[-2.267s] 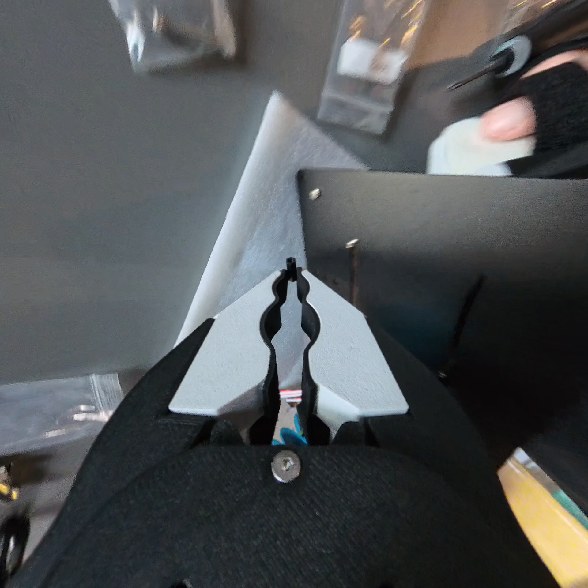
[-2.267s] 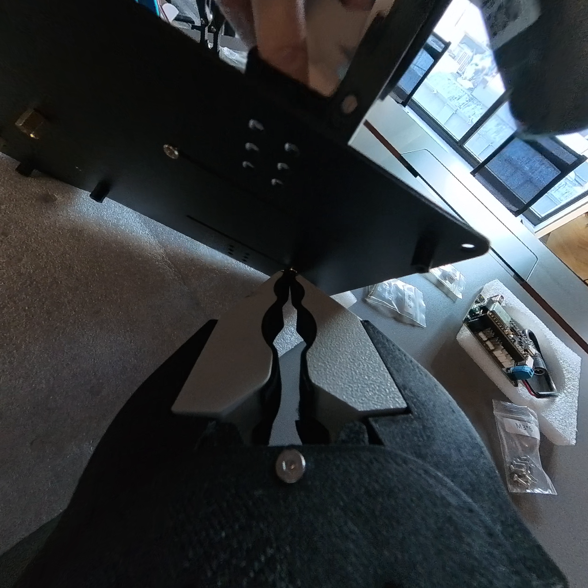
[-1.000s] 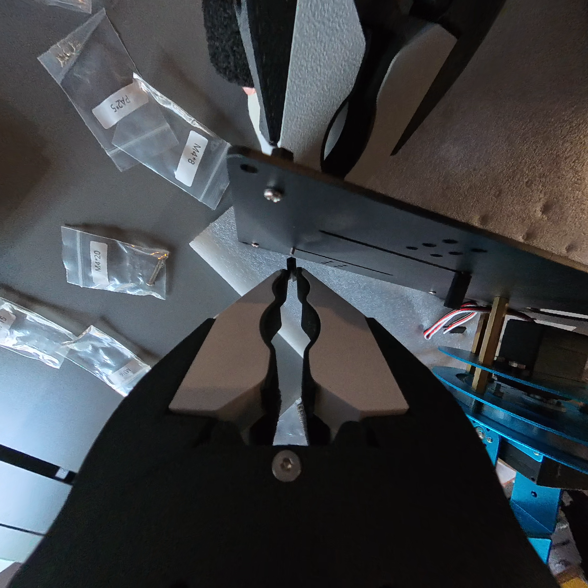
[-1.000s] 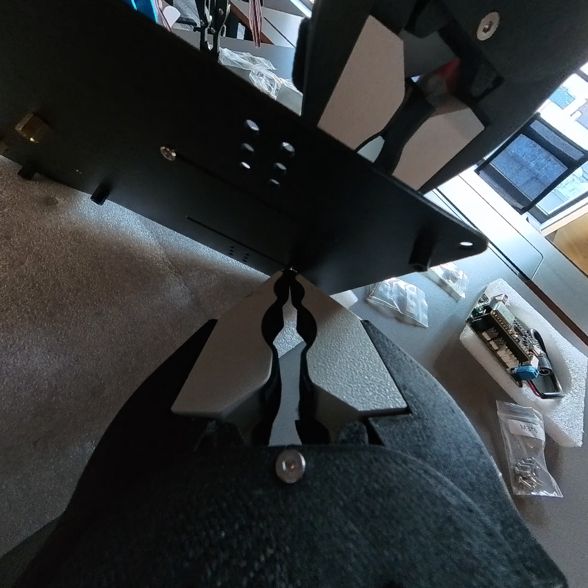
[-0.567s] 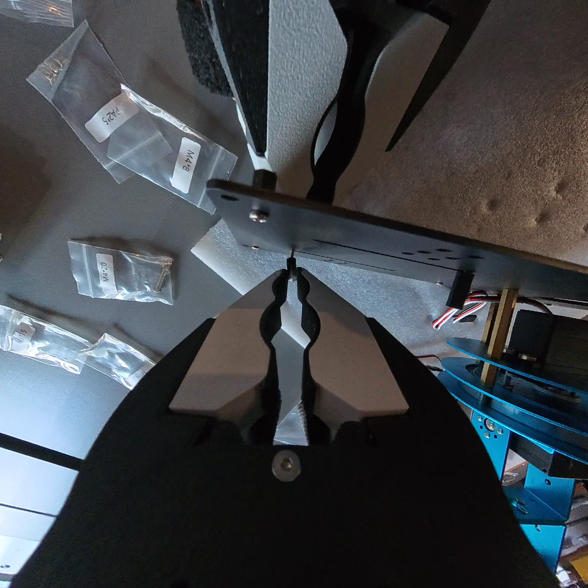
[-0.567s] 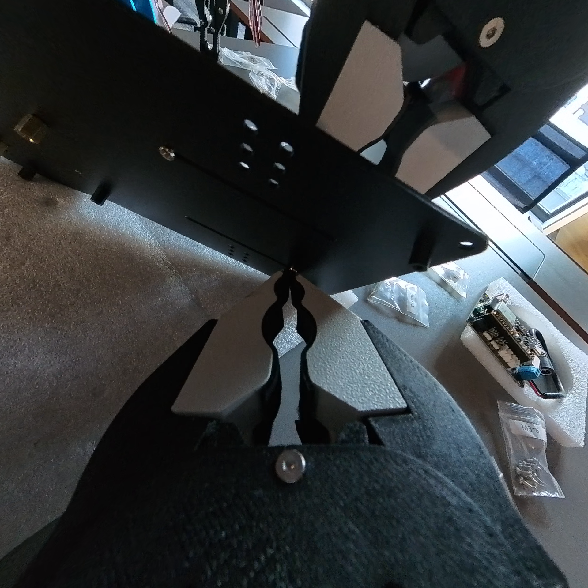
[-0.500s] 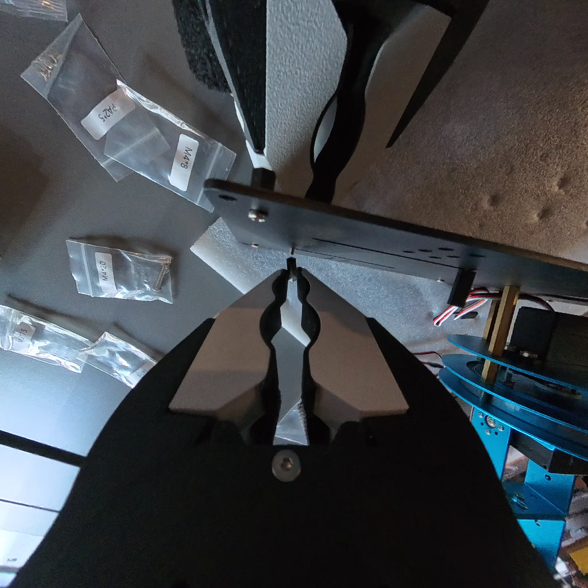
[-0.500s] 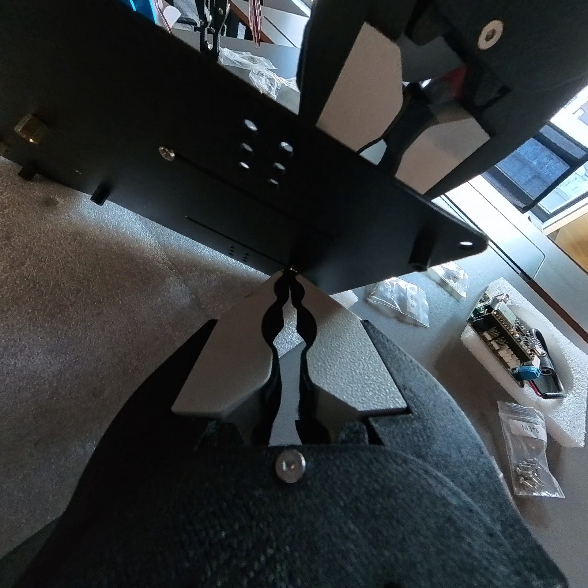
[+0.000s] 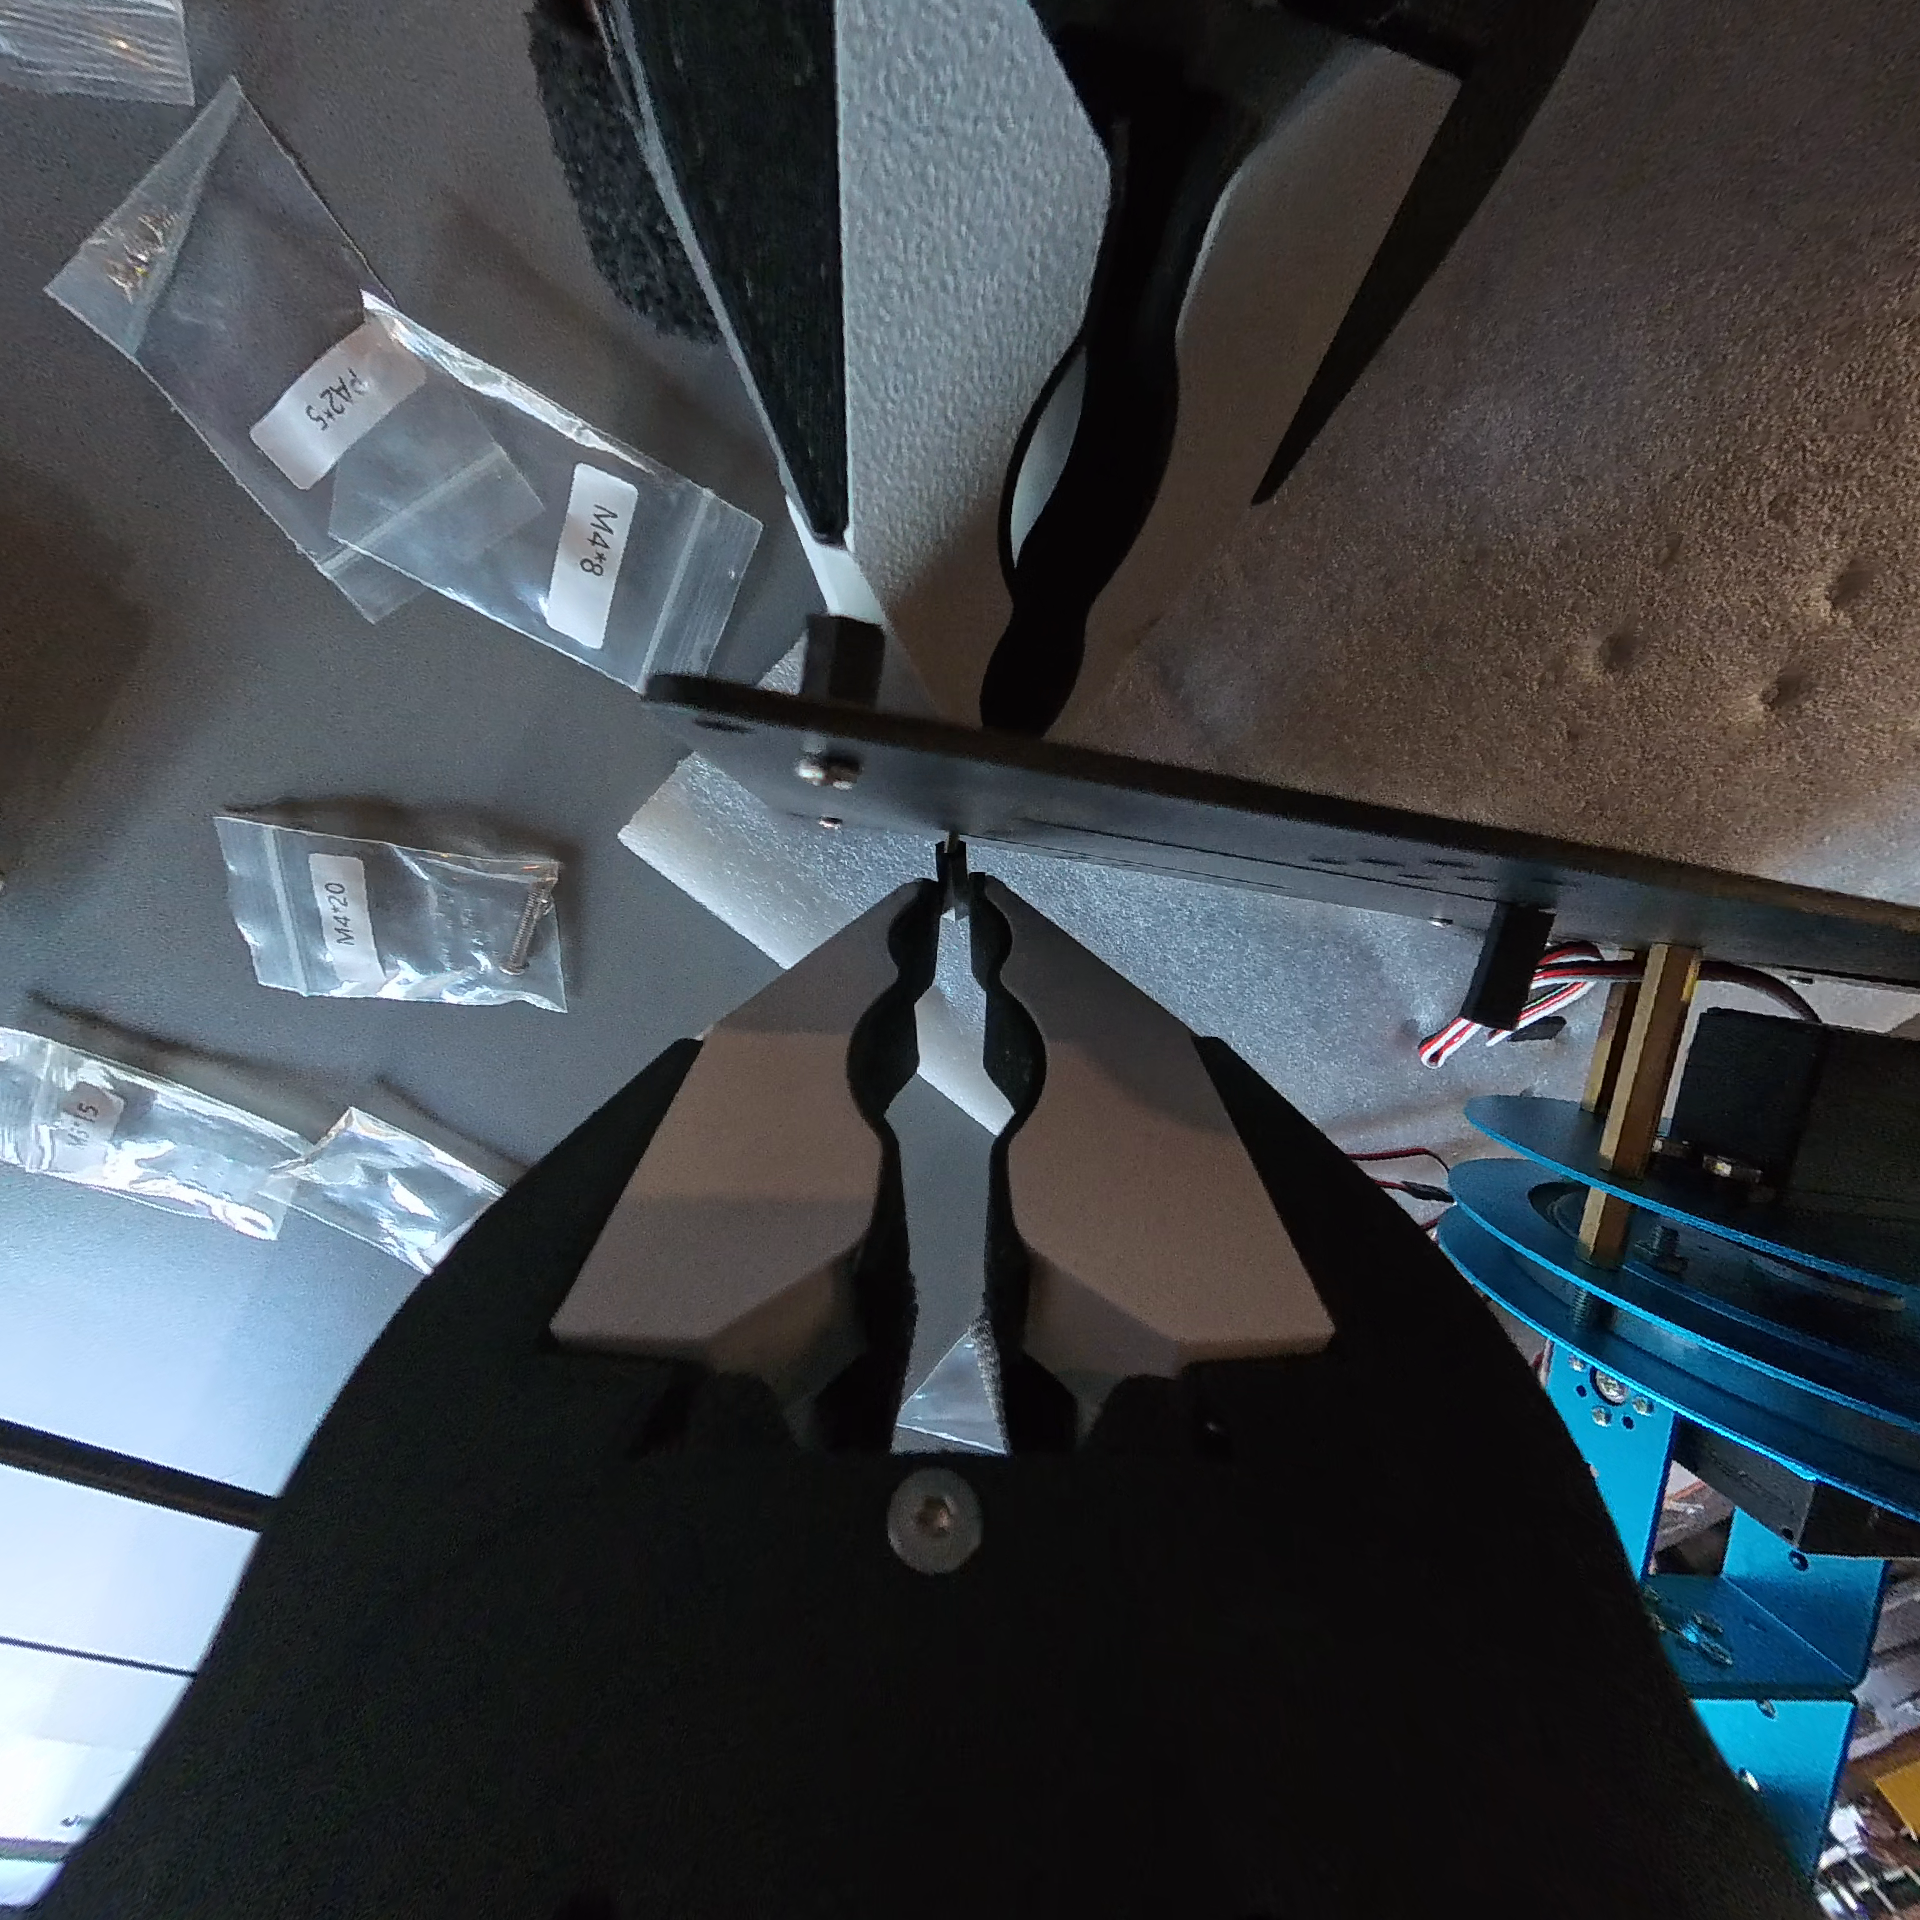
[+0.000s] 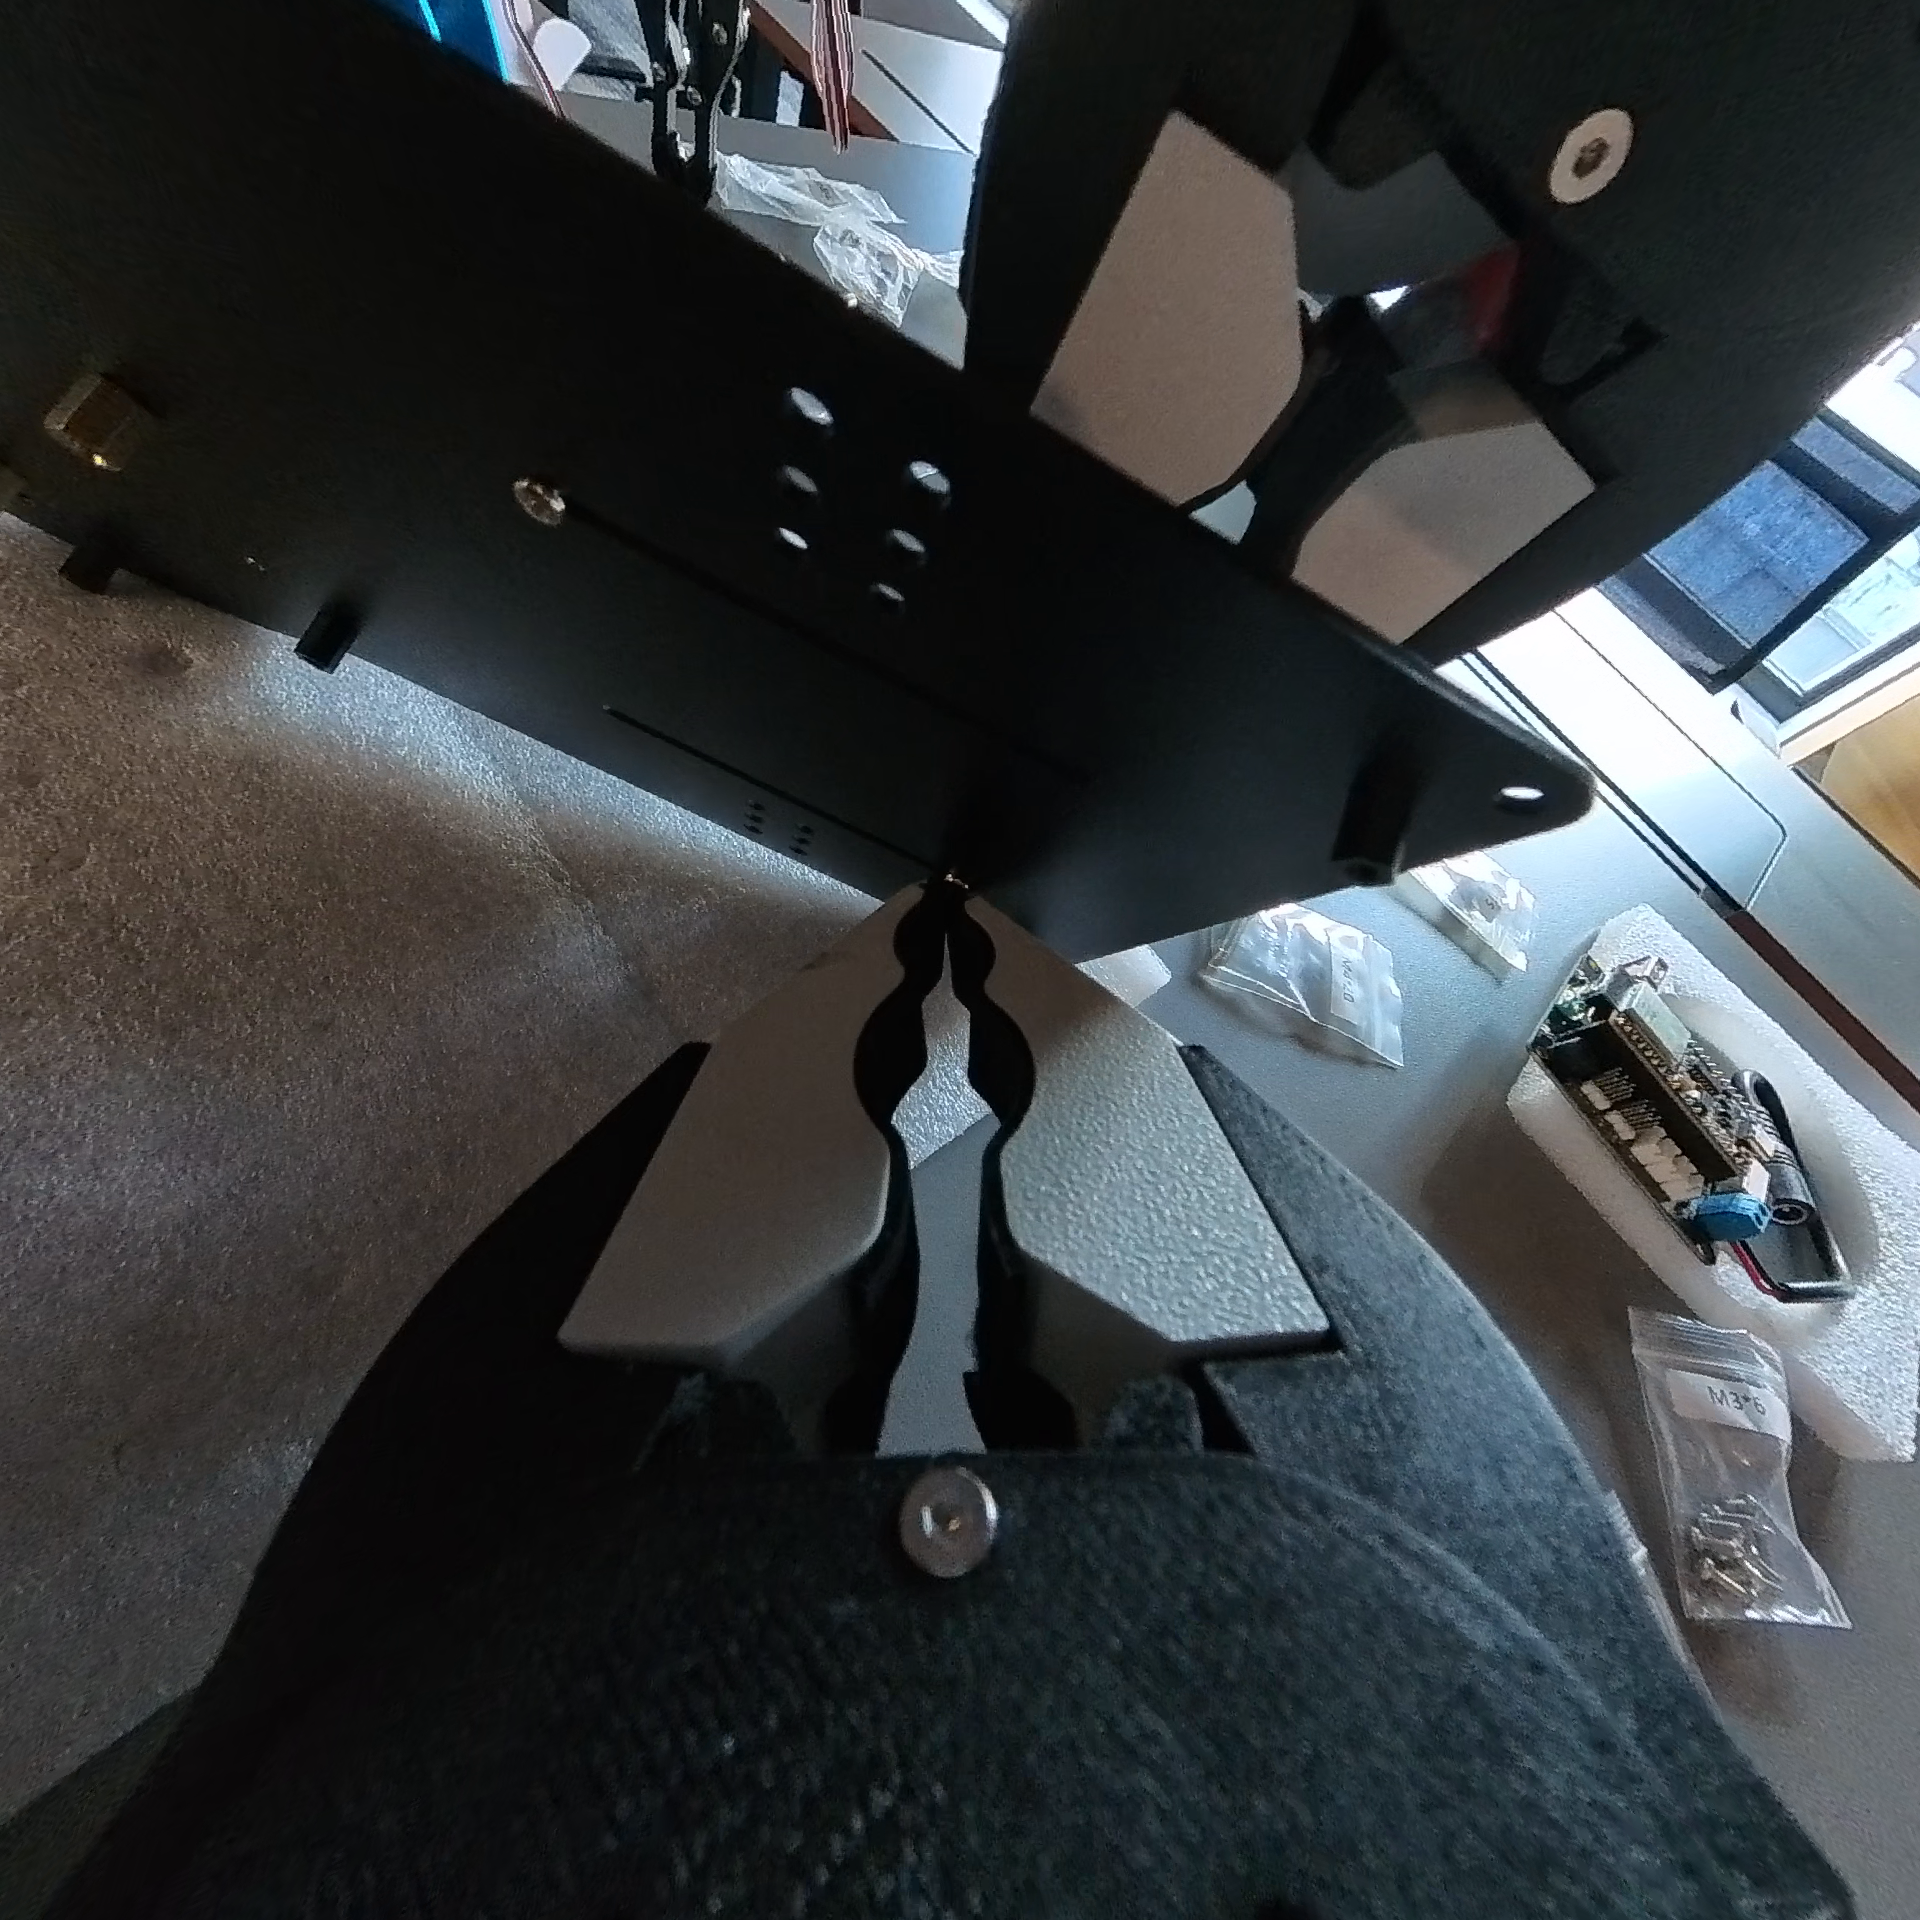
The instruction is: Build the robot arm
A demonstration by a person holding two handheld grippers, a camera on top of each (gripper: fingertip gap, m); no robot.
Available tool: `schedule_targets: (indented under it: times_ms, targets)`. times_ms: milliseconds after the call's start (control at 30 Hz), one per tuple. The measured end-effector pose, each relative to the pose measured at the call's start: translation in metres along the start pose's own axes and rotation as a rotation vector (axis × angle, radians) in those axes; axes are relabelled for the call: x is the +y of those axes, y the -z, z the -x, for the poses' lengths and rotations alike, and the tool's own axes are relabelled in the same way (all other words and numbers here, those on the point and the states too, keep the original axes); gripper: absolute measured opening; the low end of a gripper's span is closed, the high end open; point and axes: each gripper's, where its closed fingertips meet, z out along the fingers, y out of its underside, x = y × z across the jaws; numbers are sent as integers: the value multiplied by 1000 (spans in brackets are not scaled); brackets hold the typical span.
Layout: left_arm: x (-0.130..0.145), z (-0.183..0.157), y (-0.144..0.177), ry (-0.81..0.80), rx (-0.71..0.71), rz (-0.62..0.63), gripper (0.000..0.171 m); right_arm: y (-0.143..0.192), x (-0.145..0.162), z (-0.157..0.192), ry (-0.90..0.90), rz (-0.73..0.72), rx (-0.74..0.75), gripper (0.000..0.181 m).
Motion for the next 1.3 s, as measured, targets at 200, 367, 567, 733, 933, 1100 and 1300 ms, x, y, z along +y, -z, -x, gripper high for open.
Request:
schedule_targets:
  times_ms: [200, 367, 567, 733, 933, 1100, 1300]
  targets:
    - [0, 0, 4, 5, 5, 12, 4, 0, 0, 0, 2, 2, 2, 0]
    - [0, 0, 4, 9, 10, 19, 4, 0, 0, 0, 3, 3, 3, 0]
    - [0, 0, 5, -20, 10, 42, 3, 0, 1, 0, 5, 5, 4, 0]
    - [-1, 1, 8, -47, 14, 71, 3, -1, 1, 0, 5, 6, 3, 0]
    - [0, 1, 8, -64, 37, 96, 4, -1, 1, 0, 5, 7, 3, 0]
    - [-1, 2, 8, -81, 57, 103, 4, -1, 1, 0, 6, 8, 4, 0]
    - [0, 2, 7, -104, 40, 84, 4, -1, 1, 0, 6, 9, 4, 0]
